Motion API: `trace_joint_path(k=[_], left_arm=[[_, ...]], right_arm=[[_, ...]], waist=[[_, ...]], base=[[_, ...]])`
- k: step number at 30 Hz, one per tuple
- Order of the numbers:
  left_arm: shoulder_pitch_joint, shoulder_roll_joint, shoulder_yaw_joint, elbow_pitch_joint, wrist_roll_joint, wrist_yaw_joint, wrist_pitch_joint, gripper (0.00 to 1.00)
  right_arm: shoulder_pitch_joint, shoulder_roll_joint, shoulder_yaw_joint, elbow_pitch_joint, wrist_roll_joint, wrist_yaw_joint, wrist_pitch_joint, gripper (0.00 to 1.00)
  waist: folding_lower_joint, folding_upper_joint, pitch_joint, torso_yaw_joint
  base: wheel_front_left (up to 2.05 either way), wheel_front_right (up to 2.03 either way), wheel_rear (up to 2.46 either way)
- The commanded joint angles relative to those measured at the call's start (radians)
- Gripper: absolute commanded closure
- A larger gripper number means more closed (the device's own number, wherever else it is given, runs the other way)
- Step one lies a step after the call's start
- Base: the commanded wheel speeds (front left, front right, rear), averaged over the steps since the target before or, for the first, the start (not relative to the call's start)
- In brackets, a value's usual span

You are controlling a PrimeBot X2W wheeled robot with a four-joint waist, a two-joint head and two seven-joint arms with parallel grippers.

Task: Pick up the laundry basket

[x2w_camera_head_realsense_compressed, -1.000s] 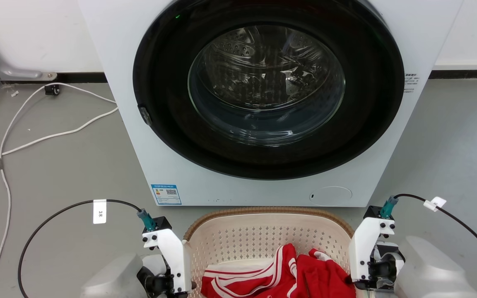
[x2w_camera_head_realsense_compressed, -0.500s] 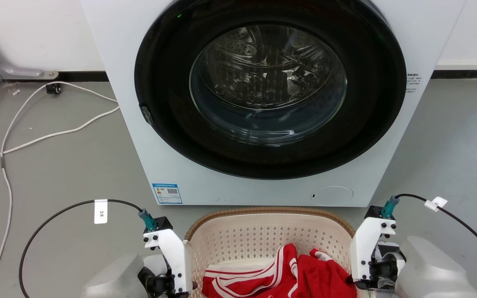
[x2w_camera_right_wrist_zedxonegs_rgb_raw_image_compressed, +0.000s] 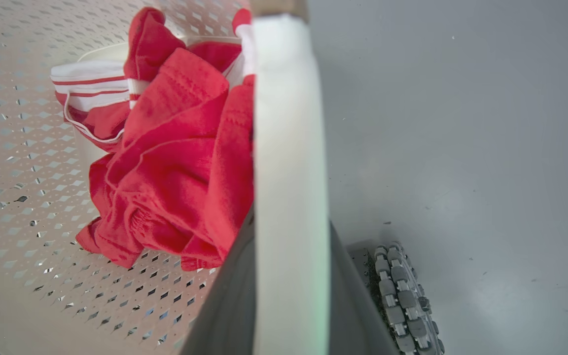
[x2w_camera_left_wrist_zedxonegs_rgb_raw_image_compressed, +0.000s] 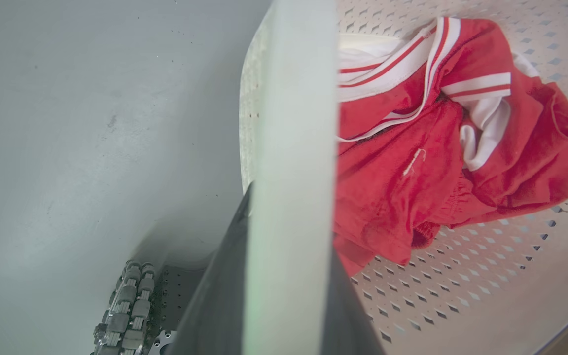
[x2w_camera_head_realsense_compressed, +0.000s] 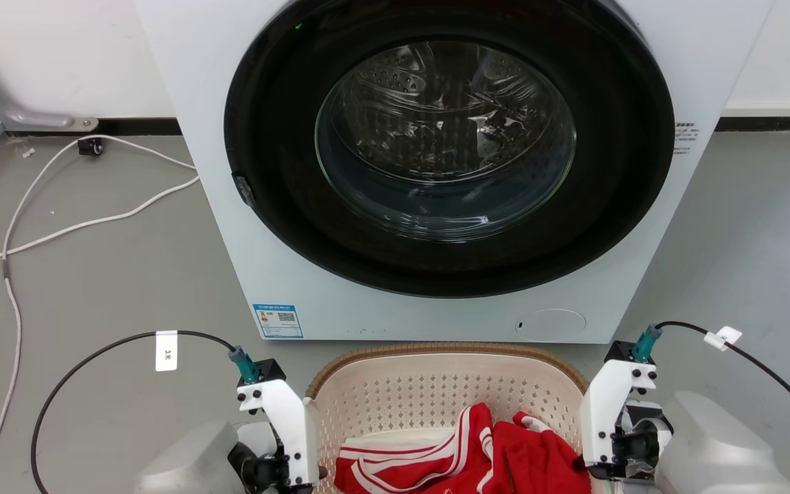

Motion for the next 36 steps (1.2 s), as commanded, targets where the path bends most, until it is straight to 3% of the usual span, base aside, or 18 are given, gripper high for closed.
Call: trace_joint_path(k=[1, 36], left_arm=[[-0.004, -0.012, 0.002, -0.017, -0.009, -0.013, -0.004, 1.0], [0.002, -0.013, -0.009, -0.019, -0.023, -0.013, -0.008, 1.0]], right_arm=[[0.004, 0.012, -0.004, -0.005, 0.005, 0.006, 0.002, 1.0], [0.012, 0.018, -0.023, -0.005, -0.006, 0.008, 0.003, 1.0]], waist=[[0.0, 0.0, 0.0, 0.0], [0.0, 0.0, 0.004, -0.001]], base=[[0.0, 0.0, 0.0], [0.0, 0.0, 0.0]])
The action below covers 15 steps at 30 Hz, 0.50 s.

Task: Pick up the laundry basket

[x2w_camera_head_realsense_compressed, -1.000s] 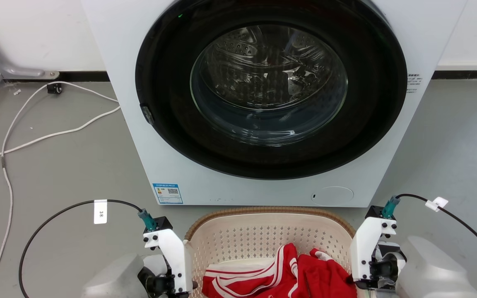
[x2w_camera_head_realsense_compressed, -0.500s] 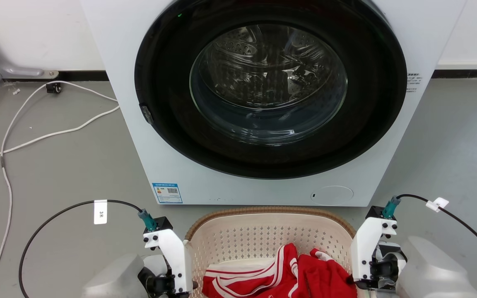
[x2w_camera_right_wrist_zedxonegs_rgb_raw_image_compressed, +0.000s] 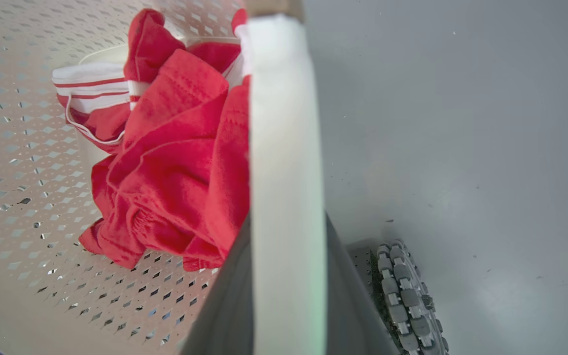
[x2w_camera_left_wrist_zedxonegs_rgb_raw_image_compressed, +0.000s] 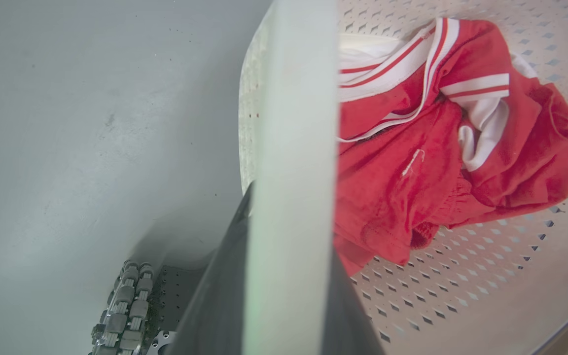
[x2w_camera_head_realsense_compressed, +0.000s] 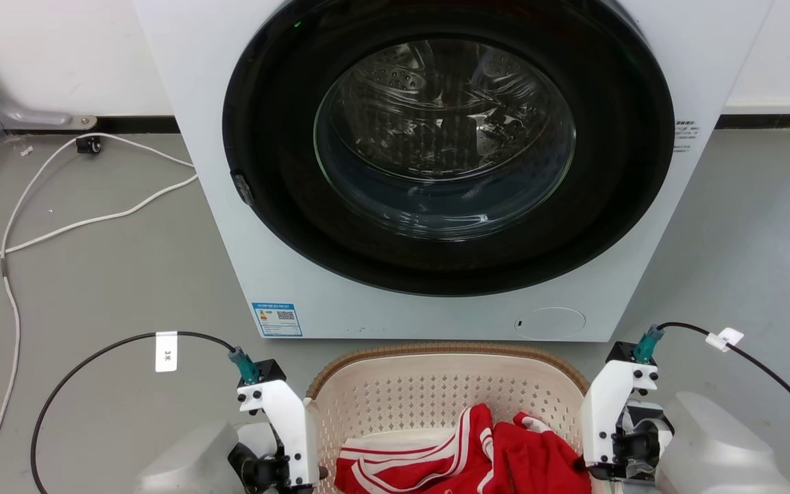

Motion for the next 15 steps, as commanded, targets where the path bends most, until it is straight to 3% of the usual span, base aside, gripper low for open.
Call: trace_joint_path(k=[1, 15], left_arm=[[0.003, -0.014, 0.001, -0.016, -0.009, -0.013, -0.004, 1.0], [0.007, -0.014, -0.002, -0.016, -0.017, -0.013, -0.006, 1.0]], right_arm=[[0.01, 0.018, -0.004, -0.005, 0.002, 0.012, 0.0, 1.0], [0.019, 0.018, -0.013, -0.005, -0.002, 0.012, 0.002, 1.0]], waist=[[0.0, -0.0001, 0.0, 0.0], [0.0, -0.0001, 0.001, 0.003]], base=[[0.0, 0.0, 0.0], [0.0, 0.0, 0.0]])
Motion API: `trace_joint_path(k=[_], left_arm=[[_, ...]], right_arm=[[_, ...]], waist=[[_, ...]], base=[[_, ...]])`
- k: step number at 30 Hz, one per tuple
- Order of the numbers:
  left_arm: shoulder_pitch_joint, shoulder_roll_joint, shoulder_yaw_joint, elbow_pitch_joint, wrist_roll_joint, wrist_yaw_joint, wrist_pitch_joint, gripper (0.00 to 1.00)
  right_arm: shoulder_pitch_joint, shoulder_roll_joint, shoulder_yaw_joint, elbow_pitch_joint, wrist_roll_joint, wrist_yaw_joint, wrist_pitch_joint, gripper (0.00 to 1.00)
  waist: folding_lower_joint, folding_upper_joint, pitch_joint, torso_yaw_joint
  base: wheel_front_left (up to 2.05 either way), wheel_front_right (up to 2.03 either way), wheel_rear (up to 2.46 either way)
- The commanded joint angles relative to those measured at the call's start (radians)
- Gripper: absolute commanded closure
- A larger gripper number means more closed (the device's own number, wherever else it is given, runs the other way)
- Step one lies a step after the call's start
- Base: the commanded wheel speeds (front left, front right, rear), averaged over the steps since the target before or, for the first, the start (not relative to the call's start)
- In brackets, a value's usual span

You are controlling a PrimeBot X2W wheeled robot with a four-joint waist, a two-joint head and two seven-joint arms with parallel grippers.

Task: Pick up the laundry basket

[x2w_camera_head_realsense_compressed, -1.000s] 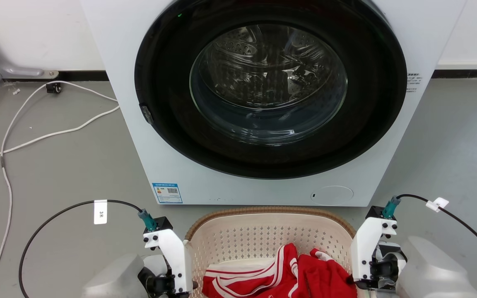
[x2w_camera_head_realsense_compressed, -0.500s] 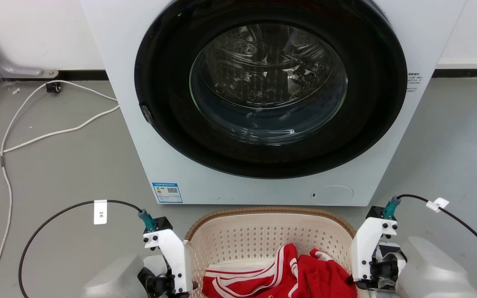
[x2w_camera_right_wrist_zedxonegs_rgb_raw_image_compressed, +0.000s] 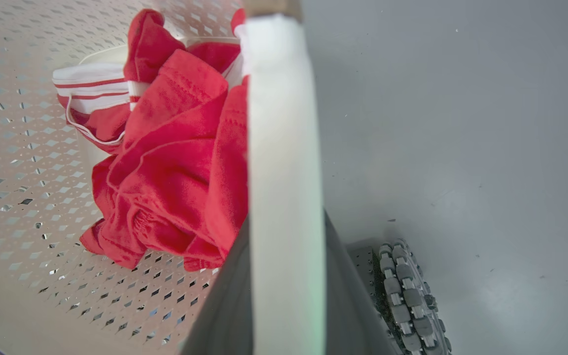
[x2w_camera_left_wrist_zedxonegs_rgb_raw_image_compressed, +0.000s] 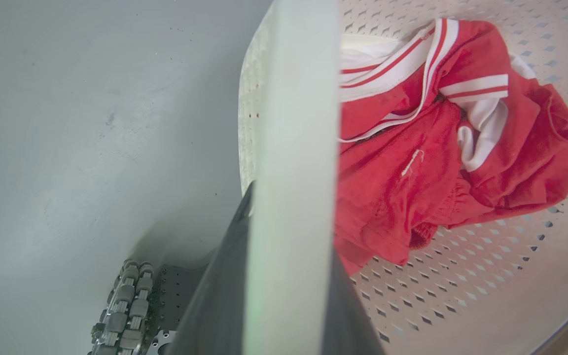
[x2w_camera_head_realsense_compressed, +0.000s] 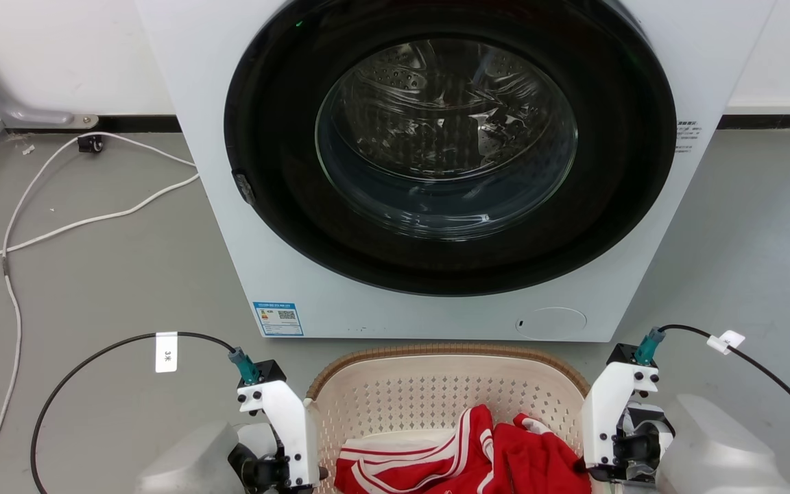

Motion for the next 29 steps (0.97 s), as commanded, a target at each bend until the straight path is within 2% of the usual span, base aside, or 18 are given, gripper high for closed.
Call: trace_joint_path(k=[1, 29], left_arm=[[0.007, -0.014, 0.002, -0.017, -0.013, -0.013, -0.006, 1.0], [0.01, -0.014, -0.003, -0.024, -0.02, -0.013, -0.018, 1.0]], right_arm=[[0.013, 0.017, -0.004, -0.005, 0.001, 0.012, 0.003, 1.0], [0.019, 0.019, -0.024, -0.005, -0.008, 0.012, 0.027, 1.0]], waist=[[0.0, 0.0, 0.0, 0.0], [0.0, 0.0, -0.001, -0.009]], base=[[0.0, 0.0, 0.0], [0.0, 0.0, 0.0]])
